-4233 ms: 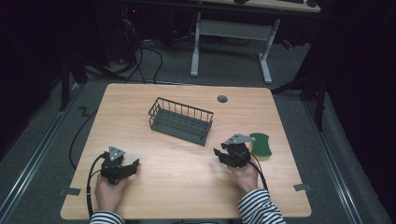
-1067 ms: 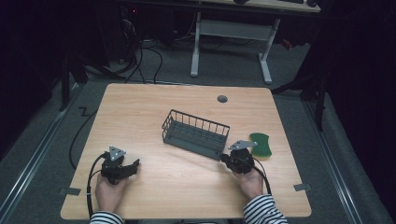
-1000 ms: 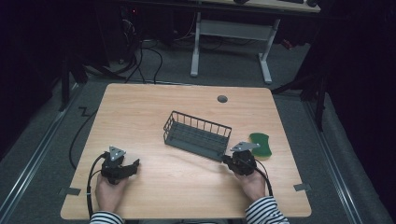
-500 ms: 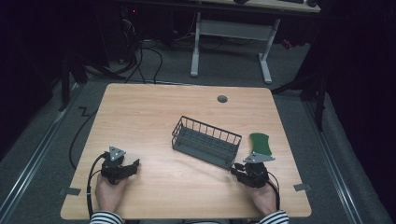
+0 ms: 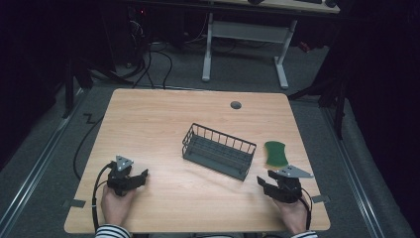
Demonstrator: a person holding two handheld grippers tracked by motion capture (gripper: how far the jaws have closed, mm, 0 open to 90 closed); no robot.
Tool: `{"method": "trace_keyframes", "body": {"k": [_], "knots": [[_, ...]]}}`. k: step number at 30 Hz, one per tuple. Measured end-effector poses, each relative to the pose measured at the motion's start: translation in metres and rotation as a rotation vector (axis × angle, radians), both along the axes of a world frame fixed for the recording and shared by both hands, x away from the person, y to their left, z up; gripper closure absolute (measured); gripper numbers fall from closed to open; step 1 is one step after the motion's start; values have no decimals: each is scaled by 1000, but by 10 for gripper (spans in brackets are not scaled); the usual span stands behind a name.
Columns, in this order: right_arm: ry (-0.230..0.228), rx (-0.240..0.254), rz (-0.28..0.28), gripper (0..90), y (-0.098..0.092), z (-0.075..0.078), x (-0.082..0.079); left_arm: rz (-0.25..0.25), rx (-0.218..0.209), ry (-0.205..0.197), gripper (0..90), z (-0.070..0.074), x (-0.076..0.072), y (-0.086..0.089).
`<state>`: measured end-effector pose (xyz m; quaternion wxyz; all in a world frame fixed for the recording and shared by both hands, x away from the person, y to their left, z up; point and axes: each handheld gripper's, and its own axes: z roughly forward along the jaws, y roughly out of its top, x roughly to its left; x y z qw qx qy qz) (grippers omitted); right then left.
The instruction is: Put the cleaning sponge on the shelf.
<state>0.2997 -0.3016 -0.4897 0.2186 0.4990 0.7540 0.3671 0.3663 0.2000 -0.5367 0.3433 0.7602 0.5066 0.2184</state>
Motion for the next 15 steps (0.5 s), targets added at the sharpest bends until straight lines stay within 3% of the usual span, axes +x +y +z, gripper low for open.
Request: {"method": "trace_keyframes", "body": {"k": [12,15], "knots": [[6,9,-190,404,-30,8,30,0,-3,0,294,0,0,0],[34,7,-234,372,-36,12,43,0,-4,0,293,0,0,0]]}}
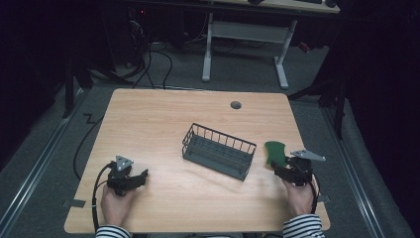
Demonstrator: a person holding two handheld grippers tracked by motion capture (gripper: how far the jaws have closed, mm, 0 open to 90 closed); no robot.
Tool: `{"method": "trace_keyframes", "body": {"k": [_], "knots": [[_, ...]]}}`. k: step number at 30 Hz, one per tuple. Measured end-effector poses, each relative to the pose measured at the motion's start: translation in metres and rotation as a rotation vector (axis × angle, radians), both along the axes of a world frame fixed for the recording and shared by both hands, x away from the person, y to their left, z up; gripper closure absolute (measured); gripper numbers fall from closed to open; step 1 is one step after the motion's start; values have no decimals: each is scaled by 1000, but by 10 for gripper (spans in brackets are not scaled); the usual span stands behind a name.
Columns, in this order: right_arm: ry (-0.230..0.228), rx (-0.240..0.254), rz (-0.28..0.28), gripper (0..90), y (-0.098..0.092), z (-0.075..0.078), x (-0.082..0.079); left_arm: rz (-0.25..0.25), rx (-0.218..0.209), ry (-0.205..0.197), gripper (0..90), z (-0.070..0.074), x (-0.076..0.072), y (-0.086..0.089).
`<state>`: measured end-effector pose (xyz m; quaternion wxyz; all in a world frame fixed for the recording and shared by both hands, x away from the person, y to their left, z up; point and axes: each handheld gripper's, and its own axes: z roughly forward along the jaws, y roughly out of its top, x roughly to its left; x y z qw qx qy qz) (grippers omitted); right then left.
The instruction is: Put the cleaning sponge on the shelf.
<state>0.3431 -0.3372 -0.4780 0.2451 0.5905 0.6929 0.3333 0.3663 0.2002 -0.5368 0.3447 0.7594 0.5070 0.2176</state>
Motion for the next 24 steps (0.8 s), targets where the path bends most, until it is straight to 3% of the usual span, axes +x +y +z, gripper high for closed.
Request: {"method": "trace_keyframes", "body": {"k": [1,7,12,24], "knots": [[18,-5,-22,351,-3,2,10,0,-1,0,293,0,0,0],[44,-15,-54,328,-3,2,29,0,1,0,296,0,0,0],[96,-26,-81,304,-2,-4,46,-1,0,1,295,0,0,0],[177,-54,-99,286,1,-5,67,-1,-2,1,298,0,0,0]]}}
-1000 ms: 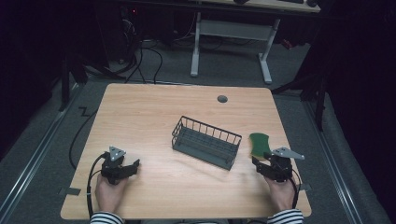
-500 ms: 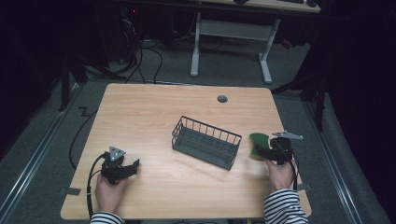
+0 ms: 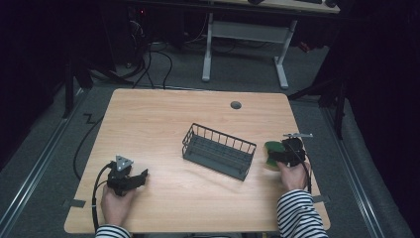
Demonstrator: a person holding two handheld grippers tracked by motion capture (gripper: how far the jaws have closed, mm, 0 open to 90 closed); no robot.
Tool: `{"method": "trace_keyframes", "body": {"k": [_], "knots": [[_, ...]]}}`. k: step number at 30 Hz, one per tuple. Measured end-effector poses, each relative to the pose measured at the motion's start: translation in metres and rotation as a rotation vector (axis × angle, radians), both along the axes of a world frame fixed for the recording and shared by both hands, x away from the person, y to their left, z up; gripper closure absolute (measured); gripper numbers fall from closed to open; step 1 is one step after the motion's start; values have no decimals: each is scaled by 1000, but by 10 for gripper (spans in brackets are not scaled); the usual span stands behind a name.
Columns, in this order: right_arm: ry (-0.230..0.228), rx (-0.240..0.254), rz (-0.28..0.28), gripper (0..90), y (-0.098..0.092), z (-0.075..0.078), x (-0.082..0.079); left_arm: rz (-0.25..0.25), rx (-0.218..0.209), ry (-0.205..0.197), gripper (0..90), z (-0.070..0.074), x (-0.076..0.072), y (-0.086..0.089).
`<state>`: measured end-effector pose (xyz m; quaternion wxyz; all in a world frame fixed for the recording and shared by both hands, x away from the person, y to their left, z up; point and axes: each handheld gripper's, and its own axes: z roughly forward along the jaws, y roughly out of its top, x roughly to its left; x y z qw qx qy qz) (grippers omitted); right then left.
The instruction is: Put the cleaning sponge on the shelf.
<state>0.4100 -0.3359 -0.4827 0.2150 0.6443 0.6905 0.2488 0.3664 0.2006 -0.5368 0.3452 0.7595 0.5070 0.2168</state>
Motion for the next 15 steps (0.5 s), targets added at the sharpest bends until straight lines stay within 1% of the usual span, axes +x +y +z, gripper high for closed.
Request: {"method": "trace_keyframes", "body": {"k": [4,5,8,10,12,15], "knots": [[29,-6,-4,284,1,0,5,1,2,-1,298,0,0,0],[44,-7,-6,281,0,0,7,1,1,-1,298,0,0,0],[56,-8,-11,278,0,1,9,0,2,0,298,0,0,0],[72,5,-18,270,0,-1,12,0,0,0,298,0,0,0],[89,-8,-21,265,0,-3,14,0,0,0,298,0,0,0],[107,6,-36,259,-2,-6,17,0,-2,0,297,0,0,0]]}}
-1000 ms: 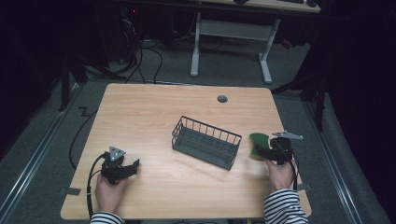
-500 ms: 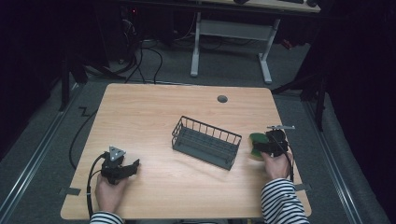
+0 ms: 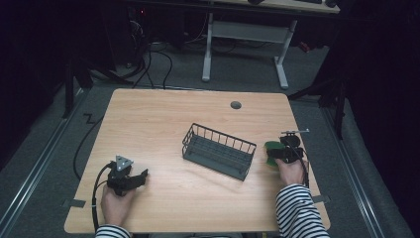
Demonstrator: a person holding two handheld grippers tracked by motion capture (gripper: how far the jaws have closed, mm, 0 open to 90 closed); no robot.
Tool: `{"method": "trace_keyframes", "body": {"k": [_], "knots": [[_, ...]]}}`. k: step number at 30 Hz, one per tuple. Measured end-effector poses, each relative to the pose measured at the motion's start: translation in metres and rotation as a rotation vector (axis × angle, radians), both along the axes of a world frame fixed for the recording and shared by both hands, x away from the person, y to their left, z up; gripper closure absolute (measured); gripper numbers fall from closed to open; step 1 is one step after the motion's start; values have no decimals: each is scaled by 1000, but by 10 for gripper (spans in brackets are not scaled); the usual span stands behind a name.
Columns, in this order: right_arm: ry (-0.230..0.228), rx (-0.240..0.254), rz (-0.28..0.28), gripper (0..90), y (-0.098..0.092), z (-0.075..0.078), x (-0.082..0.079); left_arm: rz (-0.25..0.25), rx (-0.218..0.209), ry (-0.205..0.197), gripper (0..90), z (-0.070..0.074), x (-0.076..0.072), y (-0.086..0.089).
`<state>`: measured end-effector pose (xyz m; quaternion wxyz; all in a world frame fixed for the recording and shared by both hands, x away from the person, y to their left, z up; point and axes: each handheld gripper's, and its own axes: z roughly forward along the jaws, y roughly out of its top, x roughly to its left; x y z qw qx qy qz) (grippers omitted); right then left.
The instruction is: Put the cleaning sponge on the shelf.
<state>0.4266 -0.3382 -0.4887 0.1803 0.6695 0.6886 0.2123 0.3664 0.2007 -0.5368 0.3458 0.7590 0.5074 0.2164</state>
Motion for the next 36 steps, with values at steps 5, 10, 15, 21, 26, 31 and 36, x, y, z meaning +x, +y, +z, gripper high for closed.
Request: {"method": "trace_keyframes", "body": {"k": [5,10,15,21,26,31,36], "knots": [[39,8,-12,250,-2,-2,5,2,-5,-1,297,0,0,0],[99,10,-16,259,1,4,14,1,-8,1,295,0,0,0],[145,-4,-11,257,3,5,20,0,-11,3,294,0,0,1],[209,22,-21,266,1,0,25,1,-13,2,293,0,0,1],[209,23,-13,294,2,0,26,1,-13,3,293,0,0,1],[208,42,-9,308,-2,0,25,1,-12,2,293,0,0,1],[218,43,9,311,-3,2,24,1,-11,2,293,0,0,1]]}}
